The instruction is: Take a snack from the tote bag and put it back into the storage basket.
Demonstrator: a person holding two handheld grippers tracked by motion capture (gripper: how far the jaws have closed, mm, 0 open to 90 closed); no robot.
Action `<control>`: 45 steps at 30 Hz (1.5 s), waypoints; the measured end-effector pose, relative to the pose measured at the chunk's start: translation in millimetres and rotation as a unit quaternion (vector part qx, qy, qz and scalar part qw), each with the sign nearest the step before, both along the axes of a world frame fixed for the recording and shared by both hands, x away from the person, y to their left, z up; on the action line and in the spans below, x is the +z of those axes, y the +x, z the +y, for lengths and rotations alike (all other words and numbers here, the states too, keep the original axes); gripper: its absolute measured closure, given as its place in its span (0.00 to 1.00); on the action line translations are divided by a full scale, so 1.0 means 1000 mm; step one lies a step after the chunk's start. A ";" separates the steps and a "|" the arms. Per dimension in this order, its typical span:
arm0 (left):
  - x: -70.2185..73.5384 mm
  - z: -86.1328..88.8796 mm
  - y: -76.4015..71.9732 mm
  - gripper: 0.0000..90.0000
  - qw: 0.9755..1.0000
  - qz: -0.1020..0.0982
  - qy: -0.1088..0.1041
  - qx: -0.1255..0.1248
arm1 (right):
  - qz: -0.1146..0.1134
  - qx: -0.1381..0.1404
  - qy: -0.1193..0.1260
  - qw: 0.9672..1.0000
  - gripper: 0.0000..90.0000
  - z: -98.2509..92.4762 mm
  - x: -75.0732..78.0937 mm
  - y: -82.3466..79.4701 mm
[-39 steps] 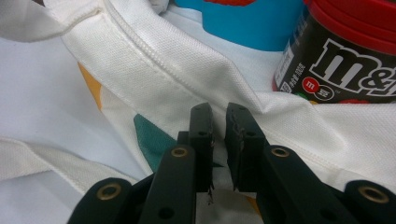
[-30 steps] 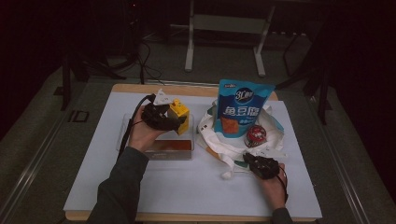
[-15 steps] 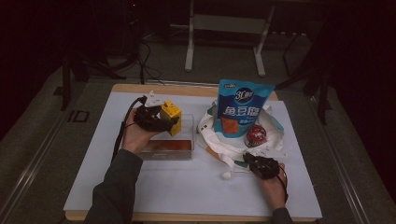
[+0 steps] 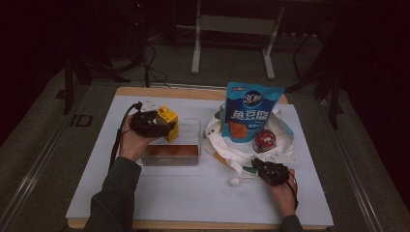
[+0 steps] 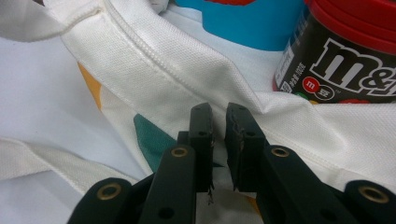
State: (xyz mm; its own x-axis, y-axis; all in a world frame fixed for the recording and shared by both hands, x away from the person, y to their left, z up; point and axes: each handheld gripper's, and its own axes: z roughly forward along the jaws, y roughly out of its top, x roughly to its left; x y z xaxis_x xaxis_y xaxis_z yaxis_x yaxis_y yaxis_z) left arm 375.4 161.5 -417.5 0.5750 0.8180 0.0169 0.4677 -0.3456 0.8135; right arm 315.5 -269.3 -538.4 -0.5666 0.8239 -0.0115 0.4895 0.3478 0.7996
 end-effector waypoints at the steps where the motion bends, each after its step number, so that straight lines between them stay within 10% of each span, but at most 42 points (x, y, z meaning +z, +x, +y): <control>1: -0.001 0.002 0.000 0.31 1.000 0.001 0.000 0.003 | 0.000 0.000 0.000 1.000 0.90 0.000 0.000 0.000; 45: -0.038 0.039 0.000 0.31 0.997 0.035 0.039 0.064 | -0.001 0.000 0.000 1.000 0.90 0.000 0.000 0.000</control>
State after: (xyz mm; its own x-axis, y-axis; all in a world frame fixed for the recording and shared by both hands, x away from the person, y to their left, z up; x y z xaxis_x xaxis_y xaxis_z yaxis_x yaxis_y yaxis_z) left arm 375.5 200.9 -455.8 0.4681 0.8824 0.0480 0.5661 -0.3411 0.7505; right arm 315.3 -269.2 -538.4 -0.5662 0.8242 -0.0130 0.4884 0.3481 0.8002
